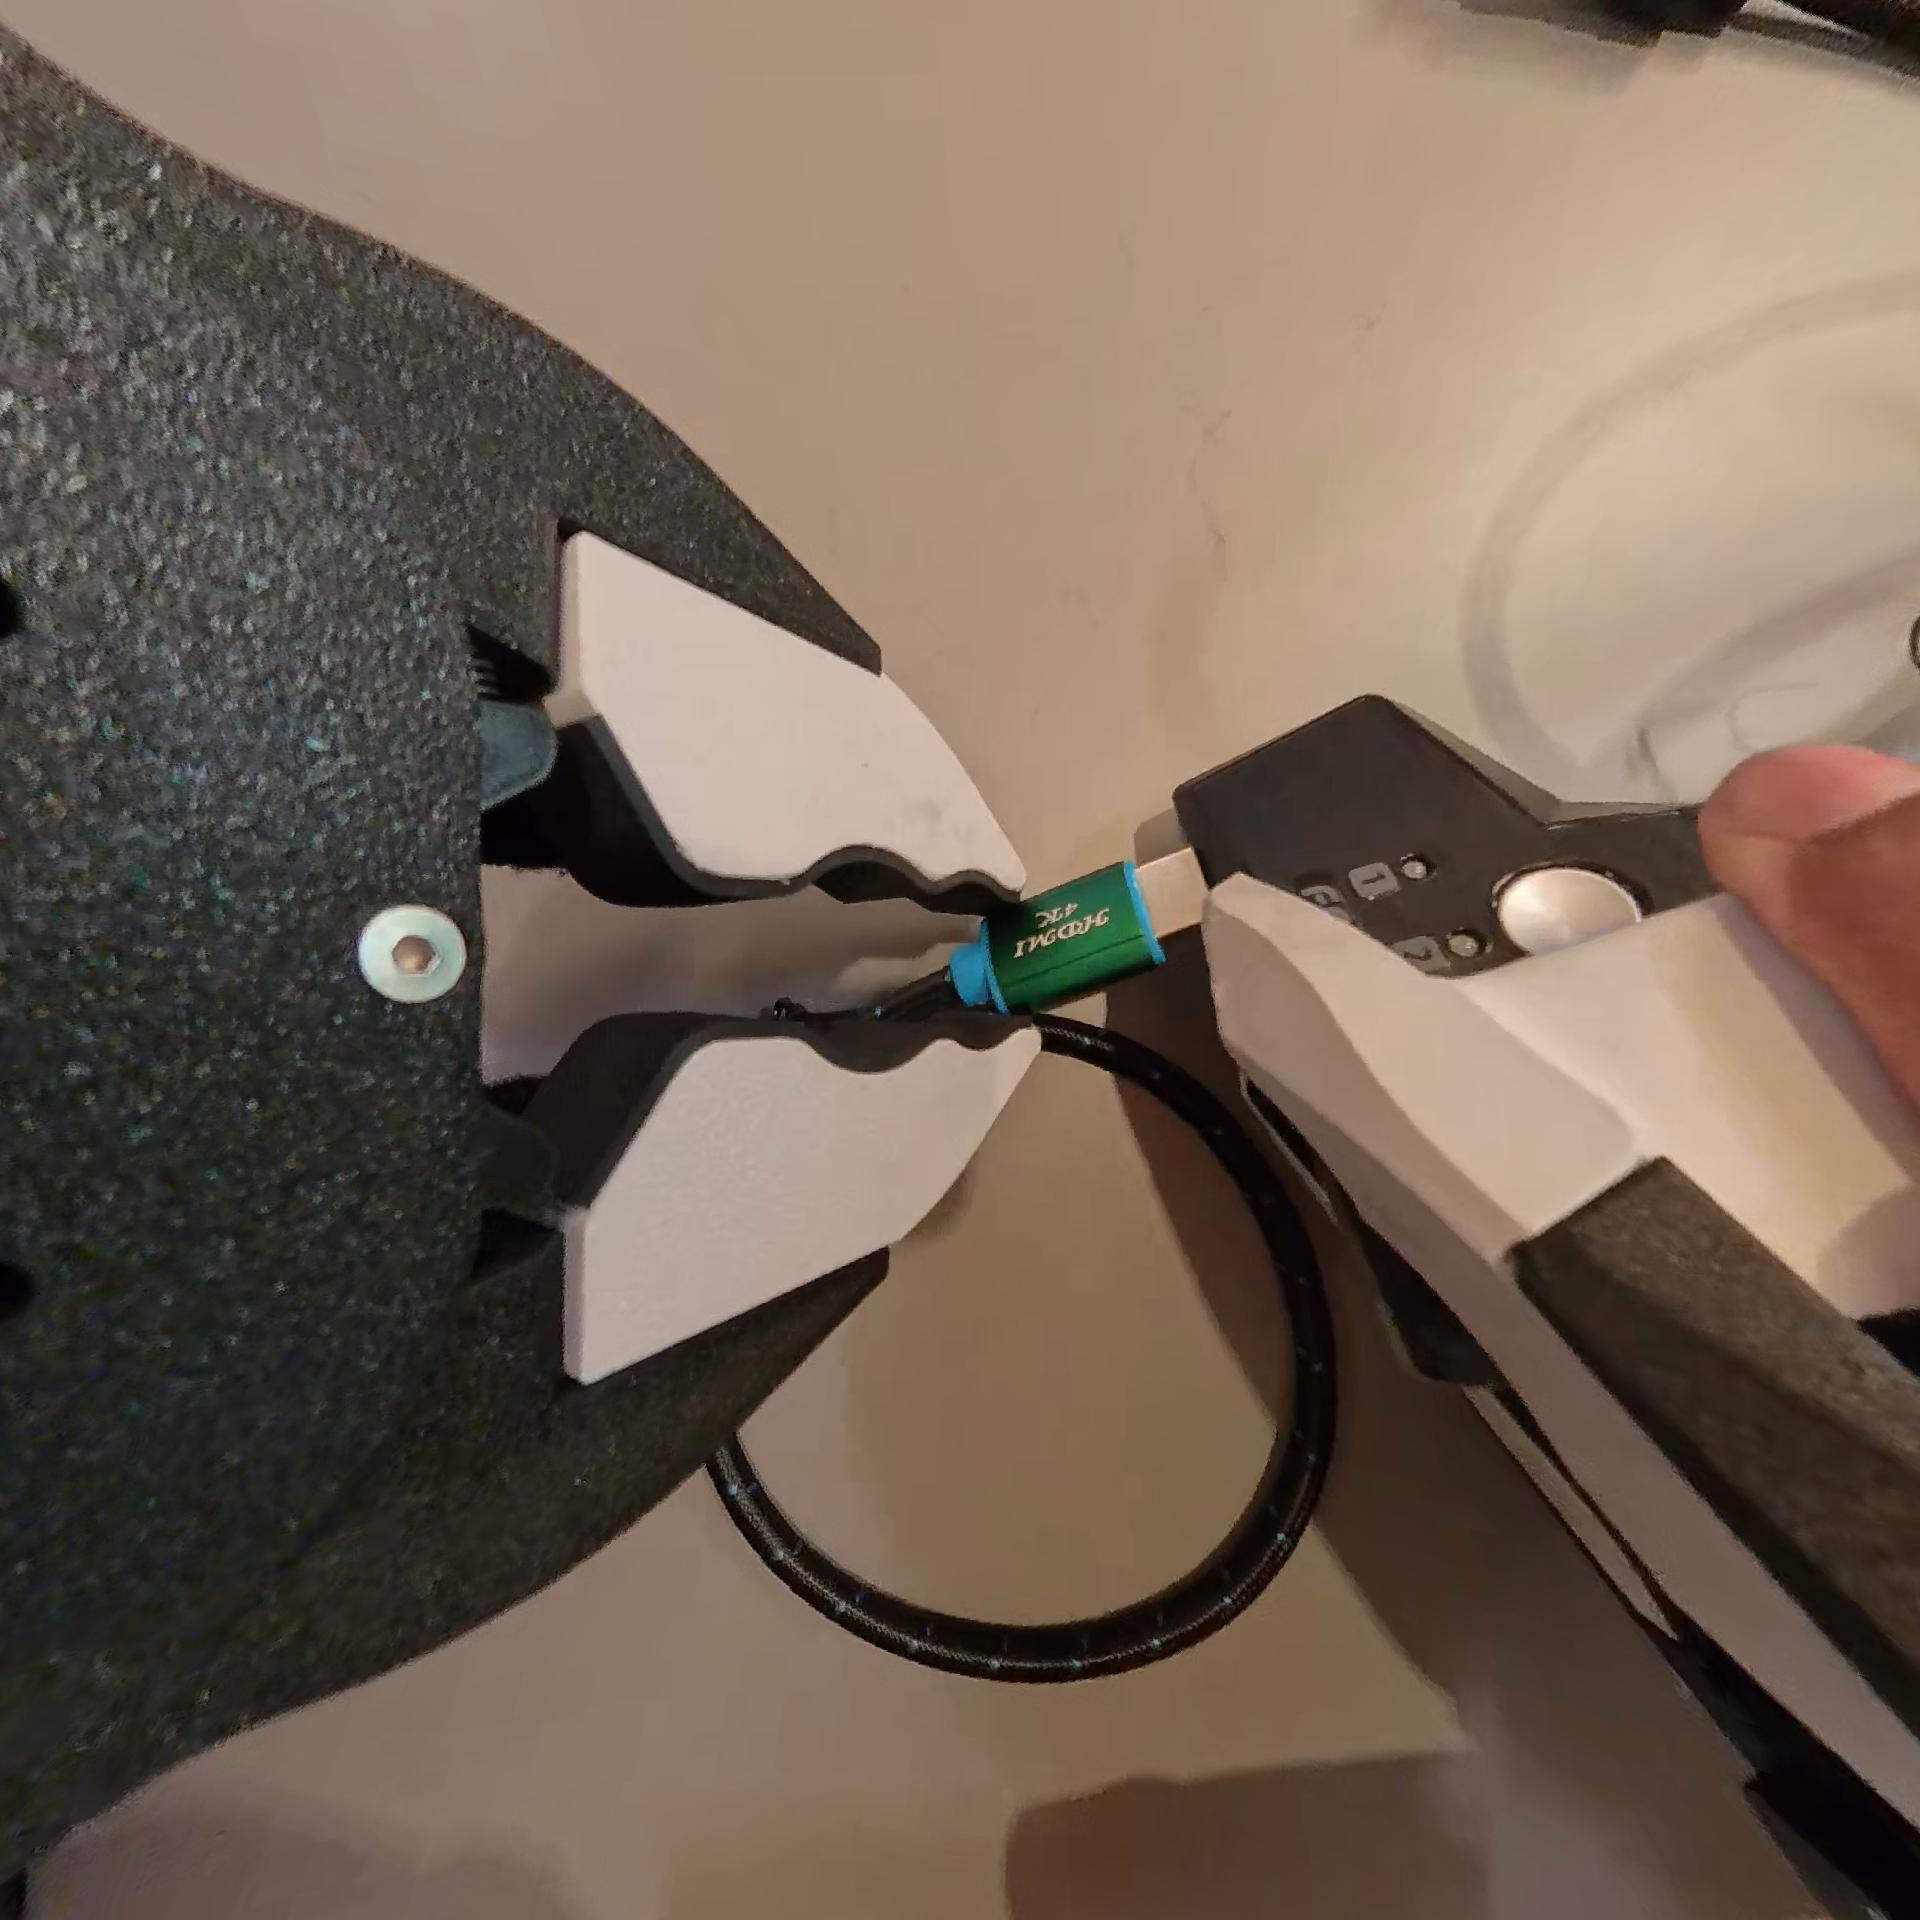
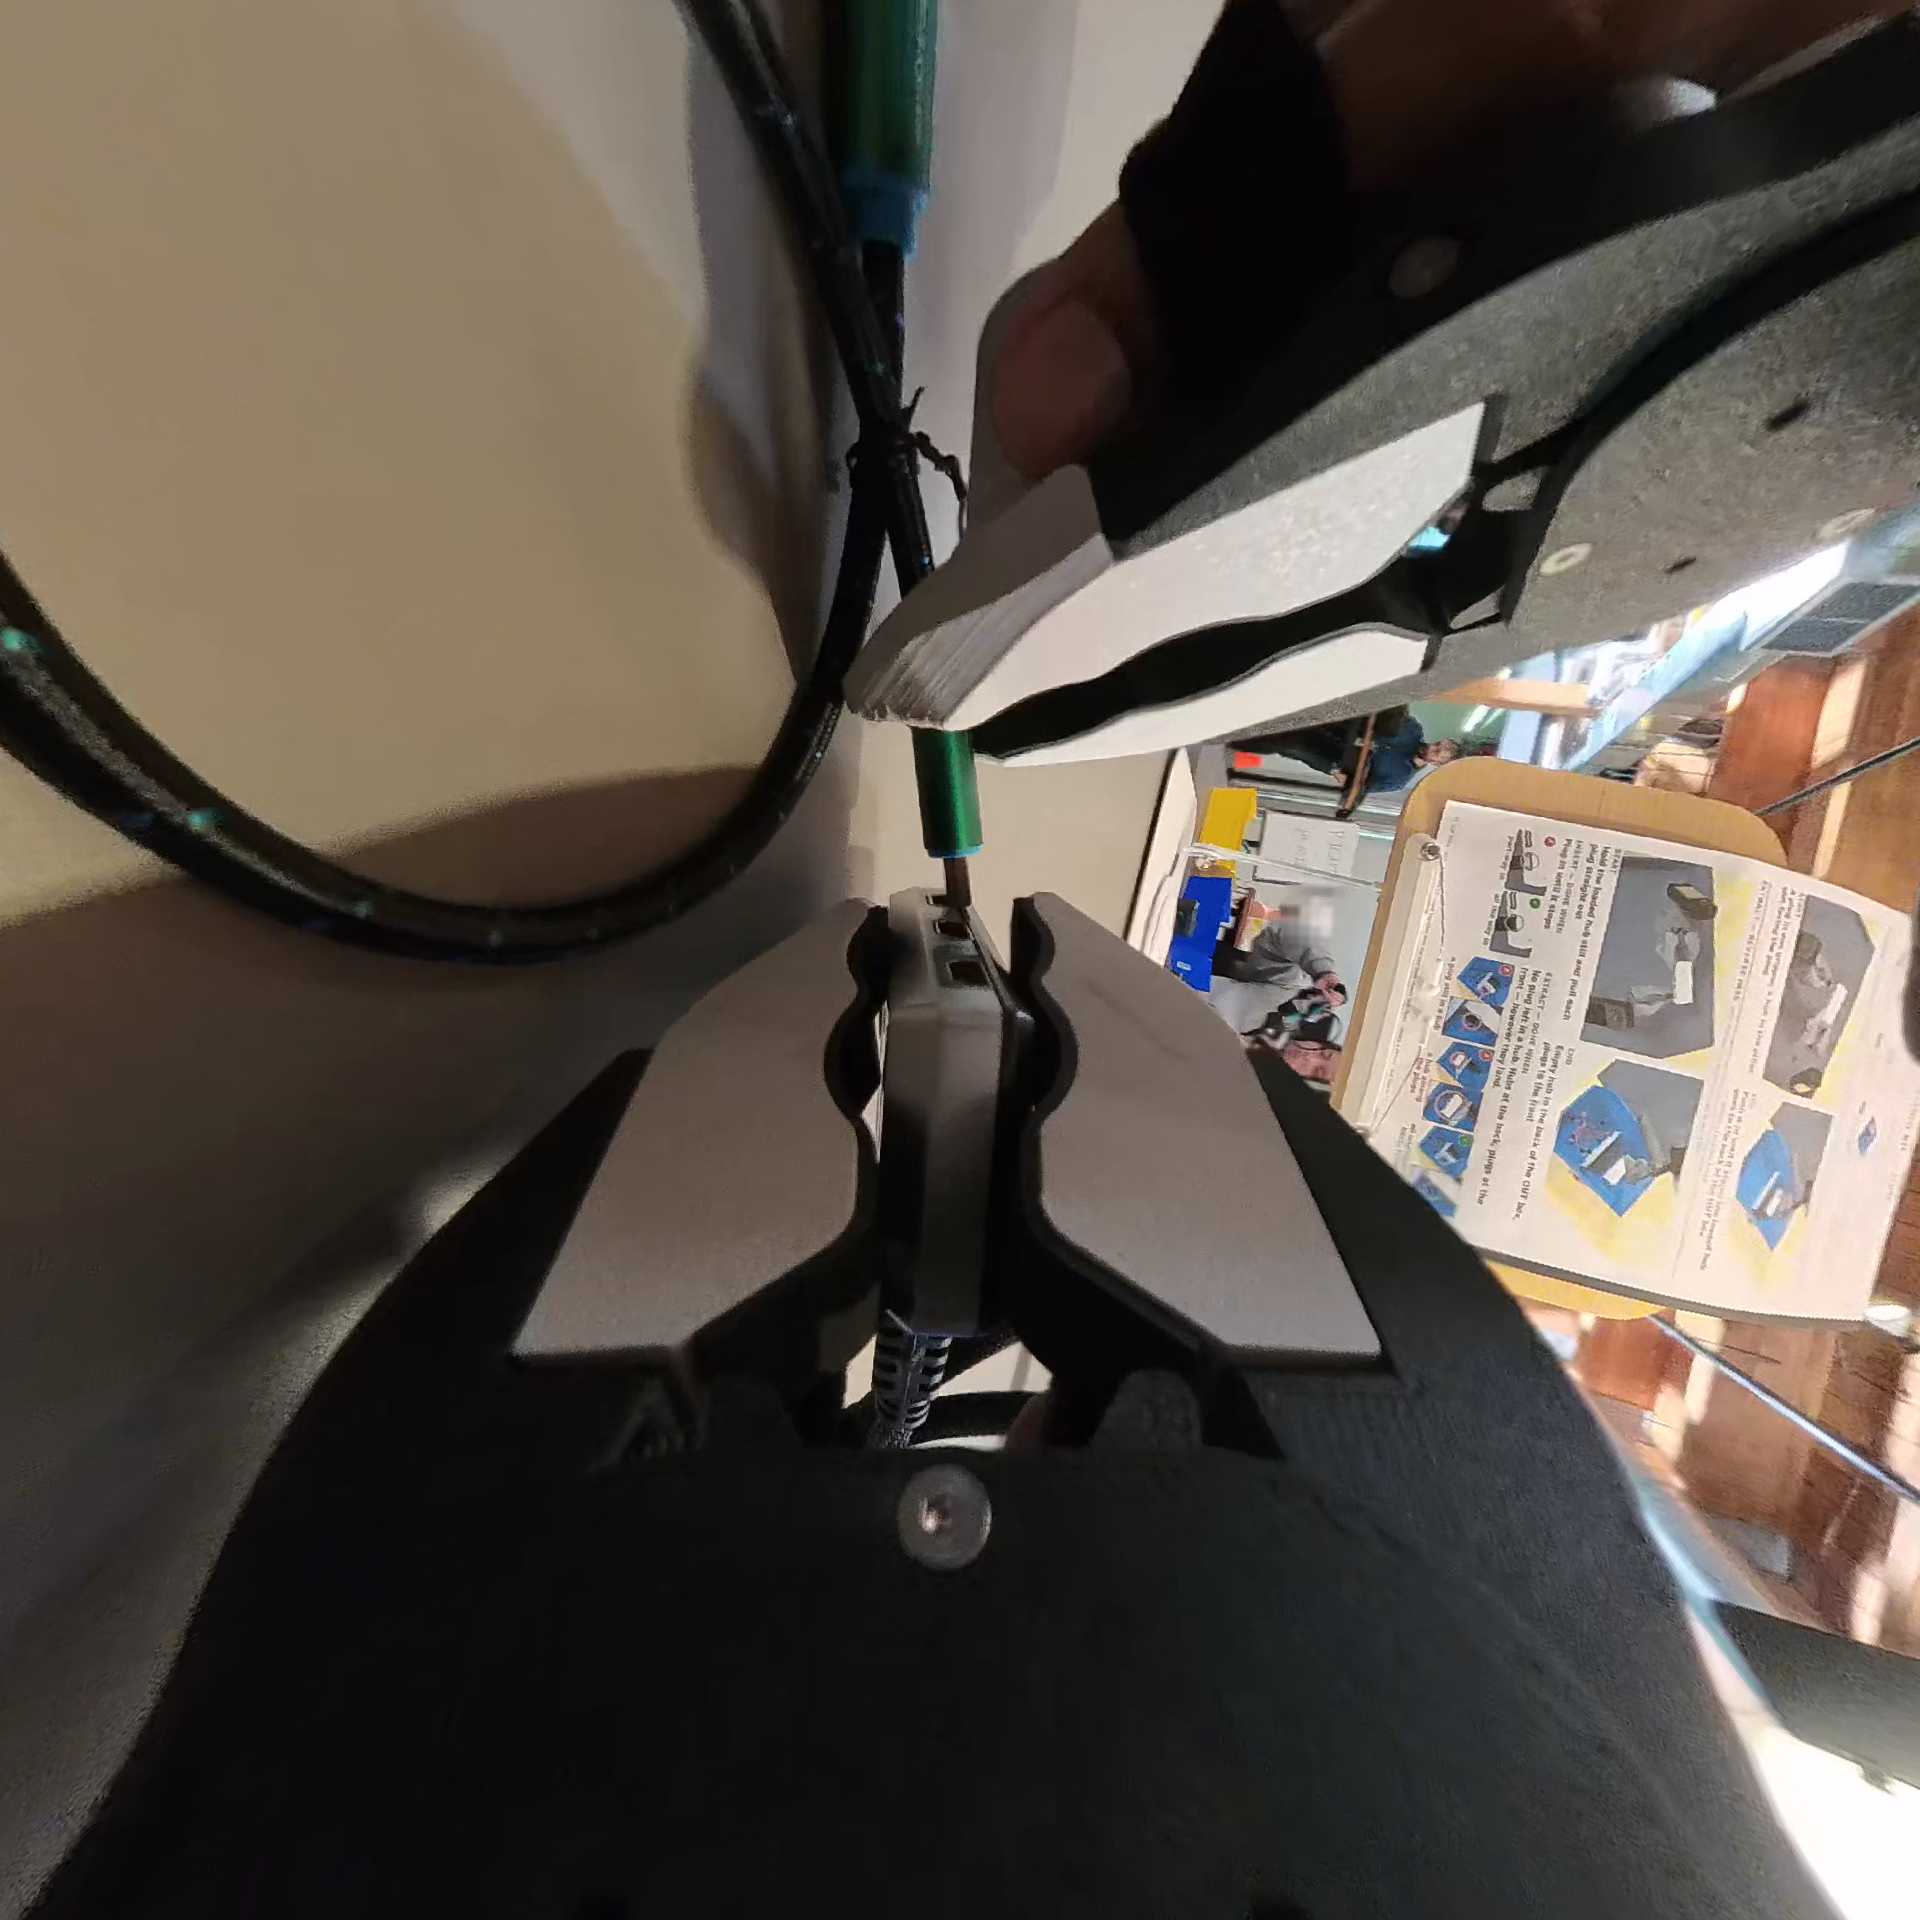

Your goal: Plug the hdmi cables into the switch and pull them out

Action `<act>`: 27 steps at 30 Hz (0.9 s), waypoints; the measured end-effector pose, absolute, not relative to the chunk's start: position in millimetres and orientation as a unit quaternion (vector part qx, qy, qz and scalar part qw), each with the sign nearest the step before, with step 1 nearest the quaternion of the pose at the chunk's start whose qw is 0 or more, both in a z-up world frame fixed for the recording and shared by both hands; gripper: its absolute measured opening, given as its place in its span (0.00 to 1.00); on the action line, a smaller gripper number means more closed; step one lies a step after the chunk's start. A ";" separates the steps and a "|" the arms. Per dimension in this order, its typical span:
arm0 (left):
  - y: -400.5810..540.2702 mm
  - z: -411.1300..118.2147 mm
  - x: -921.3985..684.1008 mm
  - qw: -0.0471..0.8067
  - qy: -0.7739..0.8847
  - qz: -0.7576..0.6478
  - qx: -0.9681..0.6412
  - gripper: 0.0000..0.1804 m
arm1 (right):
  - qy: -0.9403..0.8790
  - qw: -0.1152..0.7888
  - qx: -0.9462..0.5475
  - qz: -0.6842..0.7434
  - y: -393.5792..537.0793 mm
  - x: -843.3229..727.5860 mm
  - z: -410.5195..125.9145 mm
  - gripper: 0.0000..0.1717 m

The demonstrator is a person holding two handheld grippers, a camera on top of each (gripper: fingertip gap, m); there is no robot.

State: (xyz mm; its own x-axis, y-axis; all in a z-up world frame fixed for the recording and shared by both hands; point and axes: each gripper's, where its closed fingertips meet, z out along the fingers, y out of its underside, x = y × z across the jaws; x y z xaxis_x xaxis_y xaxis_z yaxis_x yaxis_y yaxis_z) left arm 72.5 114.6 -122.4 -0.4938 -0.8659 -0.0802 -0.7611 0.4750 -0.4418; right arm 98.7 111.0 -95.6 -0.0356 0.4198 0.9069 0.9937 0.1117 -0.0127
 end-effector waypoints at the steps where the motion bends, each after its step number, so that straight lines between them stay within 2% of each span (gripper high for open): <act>1: 114.4 -122.5 71.7 0.146 0.847 -0.176 -0.480 0.10 | -0.622 0.411 -0.571 -0.343 110.9 98.2 -94.9 0.13; 5: 113.2 -120.5 70.9 0.136 0.841 -0.198 -0.485 0.10 | -0.609 0.432 -0.586 -0.314 110.6 97.4 -87.8 0.13; 14: 111.5 -123.2 68.4 0.125 0.847 -0.183 -0.482 0.10 | -0.645 0.400 -0.540 -0.363 108.8 93.0 -94.1 0.13; 17: 106.6 -120.8 72.4 0.133 0.849 -0.195 -0.473 0.10 | -0.670 0.429 -0.516 -0.318 97.2 73.1 -93.5 0.12; 19: 102.8 -122.8 70.8 0.125 0.855 -0.193 -0.466 0.10 | -0.679 0.419 -0.507 -0.328 94.8 67.4 -95.2 0.12; 27: 105.7 -122.2 72.0 0.130 0.845 -0.205 -0.476 0.10 | -0.659 0.429 -0.530 -0.319 96.3 77.0 -95.1 0.13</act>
State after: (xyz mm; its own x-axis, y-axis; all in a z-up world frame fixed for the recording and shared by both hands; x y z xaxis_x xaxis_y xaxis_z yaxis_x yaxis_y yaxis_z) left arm 72.0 105.7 -122.2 -0.5136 -0.8577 -0.0249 -0.7511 0.4635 -0.4702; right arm 77.0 96.3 -95.1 -0.0709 0.4243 0.9027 0.9714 0.2349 -0.0341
